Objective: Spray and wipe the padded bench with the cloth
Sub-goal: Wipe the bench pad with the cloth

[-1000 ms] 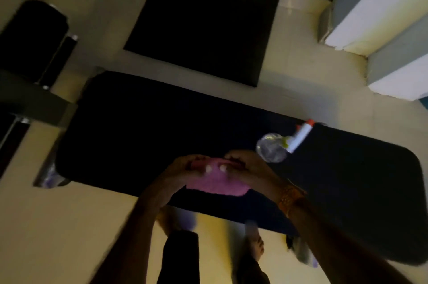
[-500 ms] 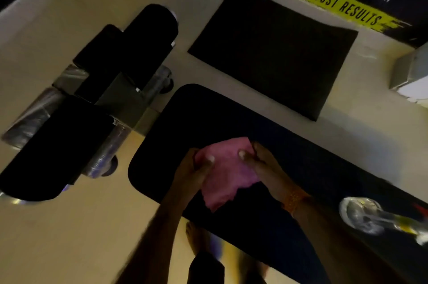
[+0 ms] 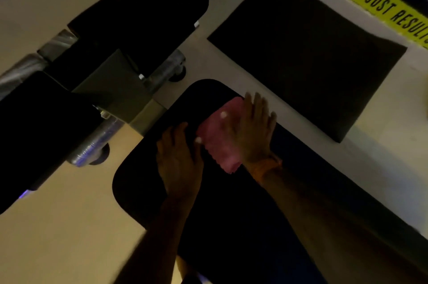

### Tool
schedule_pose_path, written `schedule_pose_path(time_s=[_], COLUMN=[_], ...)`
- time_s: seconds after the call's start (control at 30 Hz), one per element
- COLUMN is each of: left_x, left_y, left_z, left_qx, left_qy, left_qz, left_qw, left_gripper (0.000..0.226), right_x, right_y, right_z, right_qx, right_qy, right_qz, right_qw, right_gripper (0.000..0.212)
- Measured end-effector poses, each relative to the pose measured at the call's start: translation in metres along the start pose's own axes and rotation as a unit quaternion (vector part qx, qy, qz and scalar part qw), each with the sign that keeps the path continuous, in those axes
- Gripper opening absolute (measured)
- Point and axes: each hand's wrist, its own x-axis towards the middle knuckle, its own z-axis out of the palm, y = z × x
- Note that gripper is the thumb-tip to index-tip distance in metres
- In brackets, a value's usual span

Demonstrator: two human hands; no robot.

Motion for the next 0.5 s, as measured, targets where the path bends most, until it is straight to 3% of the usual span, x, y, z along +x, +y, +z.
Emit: schedule_pose_path(time_s=[0.07, 0.13, 0.23, 0.33, 0.5], left_x=[-0.011, -0.023, -0.029, -0.028, -0.027], left_y=[-0.022, -0.05, -0.075, -0.073, -0.067], left_z=[-0.008, -0.016, -0.022, -0.023, -0.023], left_qx=[0.054, 0.099, 0.161, 0.17, 0.164], left_qy=[-0.022, -0.088, -0.165, -0.179, -0.197], left_qz=[0.018, 0.056, 0.097, 0.092, 0.078], left_qw=[0.998, 0.99, 0.968, 0.965, 0.963], left_gripper=[0.064, 0.077, 0.09, 0.096, 0.104], right_x=[-0.023, -0.027, -0.01, -0.005, -0.018], right_y=[-0.018, -0.028, -0.031, -0.027, -0.011], right_z=[0.026, 0.043, 0.049, 0.05, 0.043], right_qx=[0.004, 0.005, -0.026, -0.065, -0.101], right_qy=[-0.02, 0.0, 0.041, 0.05, 0.049], right_qz=[-0.004, 0.015, -0.004, -0.051, -0.125], right_qw=[1.0, 1.0, 0.999, 0.995, 0.986], right_gripper=[0.118, 0.126, 0.1, 0.069, 0.063])
